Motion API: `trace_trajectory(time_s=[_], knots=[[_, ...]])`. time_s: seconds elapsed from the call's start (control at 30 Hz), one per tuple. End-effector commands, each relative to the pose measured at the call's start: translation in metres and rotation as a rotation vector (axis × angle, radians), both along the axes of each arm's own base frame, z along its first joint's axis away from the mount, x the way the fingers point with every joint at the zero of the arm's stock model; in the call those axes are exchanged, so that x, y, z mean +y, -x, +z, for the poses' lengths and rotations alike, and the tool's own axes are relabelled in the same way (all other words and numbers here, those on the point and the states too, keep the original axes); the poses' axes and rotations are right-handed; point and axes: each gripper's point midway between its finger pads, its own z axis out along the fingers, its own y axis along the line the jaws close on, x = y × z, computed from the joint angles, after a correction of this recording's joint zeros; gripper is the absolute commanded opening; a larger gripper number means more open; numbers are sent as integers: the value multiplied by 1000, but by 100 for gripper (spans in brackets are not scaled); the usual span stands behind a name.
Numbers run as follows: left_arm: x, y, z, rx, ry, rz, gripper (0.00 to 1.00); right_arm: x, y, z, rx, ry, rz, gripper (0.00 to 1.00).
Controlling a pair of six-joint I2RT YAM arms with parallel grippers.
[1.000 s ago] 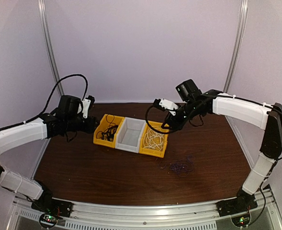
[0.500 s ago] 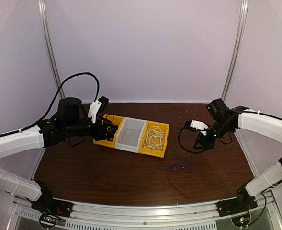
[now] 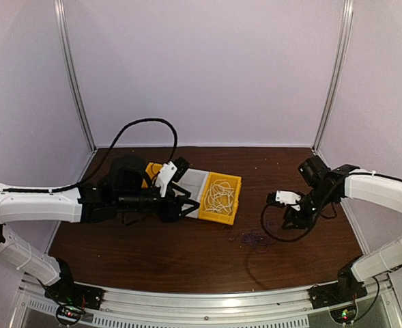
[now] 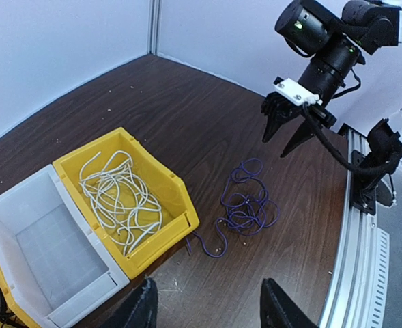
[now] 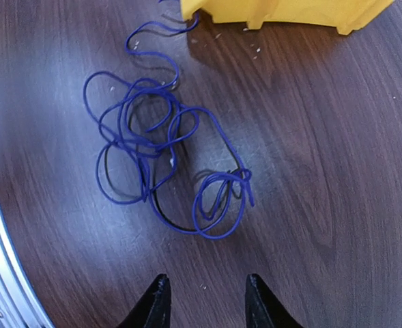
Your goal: Untangle the cables
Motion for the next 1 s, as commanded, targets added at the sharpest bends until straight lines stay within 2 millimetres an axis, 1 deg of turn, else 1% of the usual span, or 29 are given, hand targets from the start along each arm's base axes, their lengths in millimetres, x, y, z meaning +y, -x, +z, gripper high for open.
trace_trajectory(time_s=[0.0, 0.07, 0.13, 0.2, 0.33, 0.4, 0.5, 0.63, 0.7, 0.8, 0.97], knots=[[-8, -8, 22, -41, 83, 34, 53, 2, 10, 10, -190, 58, 139, 40], [-6, -11, 20, -44, 77, 54, 52, 5, 8, 19, -351, 94, 191, 41], [-6, -13, 18, -45, 72, 65, 52, 8, 6, 23, -442, 132, 226, 42], [-7, -14, 16, -44, 69, 65, 52, 11, 4, 17, -445, 180, 254, 41], [-8, -14, 15, -33, 70, 68, 52, 14, 3, -7, -463, 292, 323, 38], [-6, -14, 14, -31, 71, 73, 52, 12, 1, -18, -470, 346, 340, 36], [-3, -15, 16, -35, 73, 84, 52, 8, -5, -23, -480, 391, 338, 35], [1, -14, 12, -33, 66, 98, 52, 10, -12, -24, -520, 393, 326, 35], [1, -15, 11, -30, 64, 98, 52, 12, -14, -26, -523, 389, 321, 33], [-1, -15, 8, -28, 60, 96, 52, 15, -14, -33, -508, 380, 325, 30], [-1, -16, 9, -34, 59, 96, 52, 16, -14, -37, -505, 379, 326, 30]])
